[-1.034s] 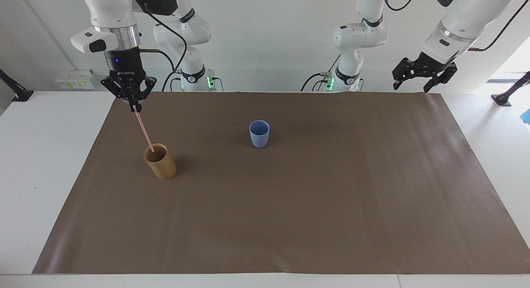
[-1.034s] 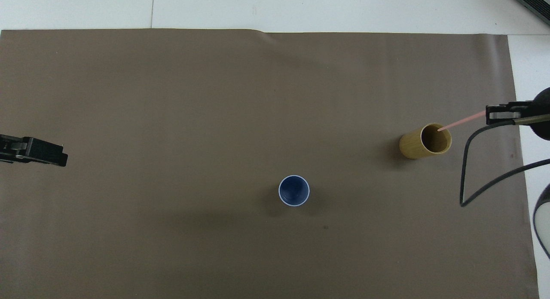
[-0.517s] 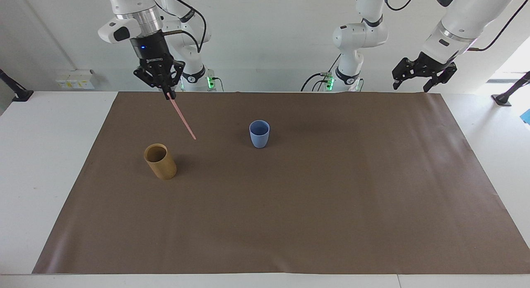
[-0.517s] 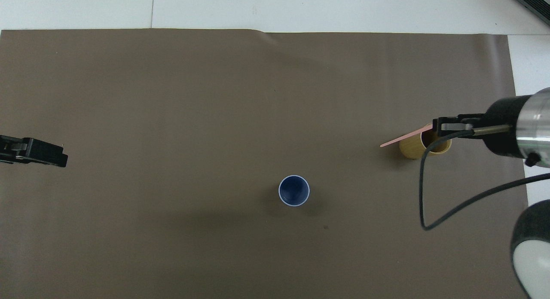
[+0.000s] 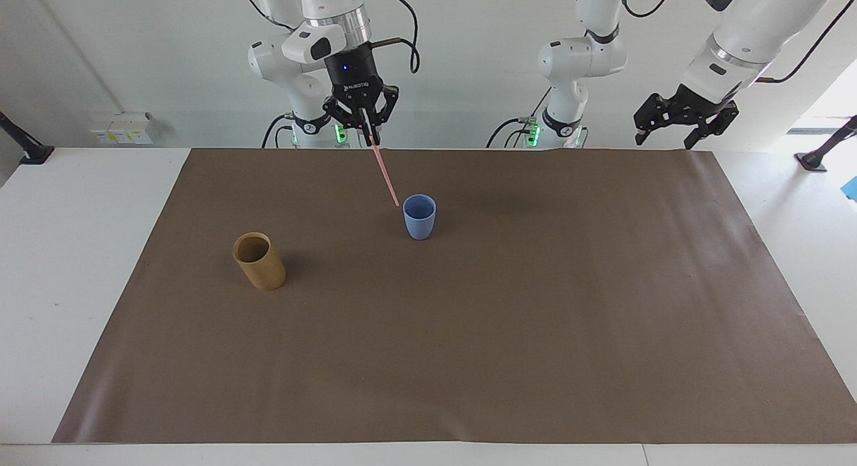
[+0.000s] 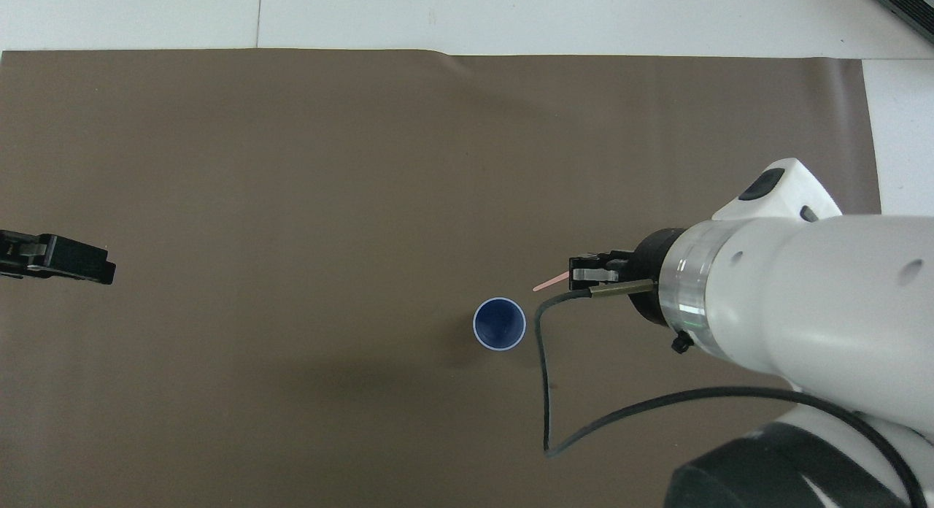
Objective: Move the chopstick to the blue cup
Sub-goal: 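Carry the pink stick over the blue cup and lower it in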
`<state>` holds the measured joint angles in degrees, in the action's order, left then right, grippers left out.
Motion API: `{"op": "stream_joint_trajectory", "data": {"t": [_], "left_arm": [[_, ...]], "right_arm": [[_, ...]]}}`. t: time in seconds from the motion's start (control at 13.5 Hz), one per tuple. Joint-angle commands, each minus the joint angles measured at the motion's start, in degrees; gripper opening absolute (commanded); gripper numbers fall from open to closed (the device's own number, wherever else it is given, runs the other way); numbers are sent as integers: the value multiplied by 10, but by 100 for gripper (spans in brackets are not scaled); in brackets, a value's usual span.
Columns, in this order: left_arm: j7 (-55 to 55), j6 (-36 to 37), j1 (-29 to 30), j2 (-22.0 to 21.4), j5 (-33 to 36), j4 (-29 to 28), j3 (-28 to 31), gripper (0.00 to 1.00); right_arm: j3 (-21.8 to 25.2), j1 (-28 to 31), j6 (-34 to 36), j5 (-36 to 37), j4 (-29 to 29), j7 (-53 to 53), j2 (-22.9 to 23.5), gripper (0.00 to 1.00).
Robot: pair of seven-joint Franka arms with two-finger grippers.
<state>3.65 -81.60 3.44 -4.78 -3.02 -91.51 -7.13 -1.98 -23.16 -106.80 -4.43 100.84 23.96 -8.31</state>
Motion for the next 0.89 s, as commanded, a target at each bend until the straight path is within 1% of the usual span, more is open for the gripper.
{"op": "stream_joint_trajectory", "data": {"t": [0.0, 0.07, 0.37, 0.52, 0.81], "left_arm": [[7, -3, 10, -17, 8, -19, -7, 100], [7, 0, 10, -17, 8, -19, -7, 100], [7, 0, 10, -17, 8, -19, -7, 100], [8, 0, 10, -17, 8, -19, -7, 100], [7, 0, 10, -17, 8, -19, -7, 100]], "right_arm": [[2, -21, -22, -8, 34, 22, -9, 0], [2, -35, -24, -2, 41, 28, -7, 0], [2, -60, -54, 3, 84, 32, -6, 0], [2, -64, -100, 3, 115, 33, -5, 0], [2, -85, -130, 3, 122, 50, 34, 0]]}}
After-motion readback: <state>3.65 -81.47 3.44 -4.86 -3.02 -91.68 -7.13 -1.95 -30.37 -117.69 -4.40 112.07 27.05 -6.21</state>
